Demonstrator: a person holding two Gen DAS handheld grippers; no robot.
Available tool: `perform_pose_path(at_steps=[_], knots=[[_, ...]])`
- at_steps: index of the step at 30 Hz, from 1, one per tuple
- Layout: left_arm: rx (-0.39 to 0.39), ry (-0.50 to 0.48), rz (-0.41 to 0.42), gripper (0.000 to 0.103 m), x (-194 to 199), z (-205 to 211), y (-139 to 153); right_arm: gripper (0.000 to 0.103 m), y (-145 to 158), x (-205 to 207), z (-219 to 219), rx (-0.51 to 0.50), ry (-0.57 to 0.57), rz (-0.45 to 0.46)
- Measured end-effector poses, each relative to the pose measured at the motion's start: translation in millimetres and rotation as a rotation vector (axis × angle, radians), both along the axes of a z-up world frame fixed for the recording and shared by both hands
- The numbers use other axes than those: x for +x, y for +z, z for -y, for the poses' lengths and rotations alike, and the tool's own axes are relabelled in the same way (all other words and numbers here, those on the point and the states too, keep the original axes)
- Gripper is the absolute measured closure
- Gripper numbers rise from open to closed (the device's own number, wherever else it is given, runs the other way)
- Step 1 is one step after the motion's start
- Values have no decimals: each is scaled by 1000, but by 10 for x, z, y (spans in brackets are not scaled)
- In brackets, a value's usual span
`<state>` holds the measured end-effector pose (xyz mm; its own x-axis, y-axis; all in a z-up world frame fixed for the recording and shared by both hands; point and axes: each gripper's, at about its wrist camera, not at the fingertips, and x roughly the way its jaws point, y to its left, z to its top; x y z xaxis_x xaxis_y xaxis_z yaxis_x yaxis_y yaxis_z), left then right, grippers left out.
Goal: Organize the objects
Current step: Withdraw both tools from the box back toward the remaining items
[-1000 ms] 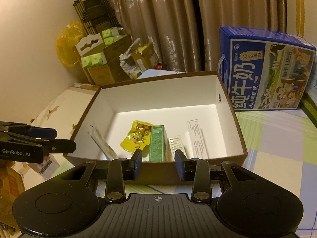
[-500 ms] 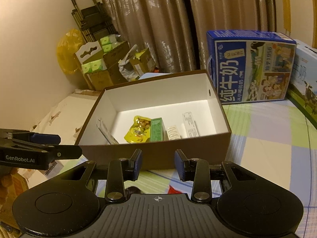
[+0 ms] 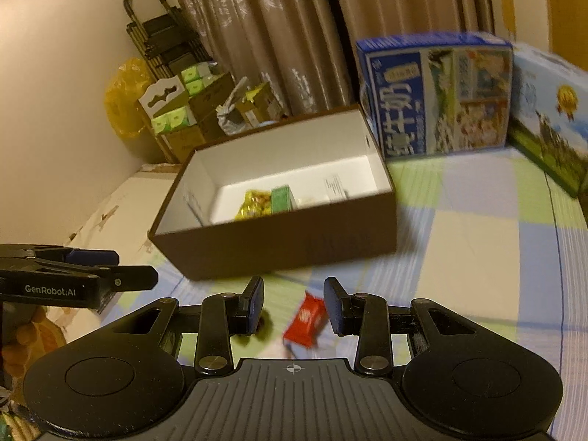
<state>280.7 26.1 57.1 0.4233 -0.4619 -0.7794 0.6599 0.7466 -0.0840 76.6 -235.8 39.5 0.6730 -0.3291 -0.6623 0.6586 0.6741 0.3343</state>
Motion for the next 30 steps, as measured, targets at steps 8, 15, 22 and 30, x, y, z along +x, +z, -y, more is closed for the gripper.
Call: perform_pose_path(at_steps=[8, 15, 22, 30], knots=[[35, 24, -40, 23, -276, -120, -209, 69, -153, -363, -176, 35, -23, -36], [72, 54, -87, 23, -534, -234, -425, 69, -328, -547, -362, 71, -13, -73], [98, 77, -122, 23, -786, -288, -585, 69, -451, -603, -529, 69, 32, -116], [111, 107, -135, 22, -1013, -300, -660, 69, -568, -626, -632, 66, 70, -147]])
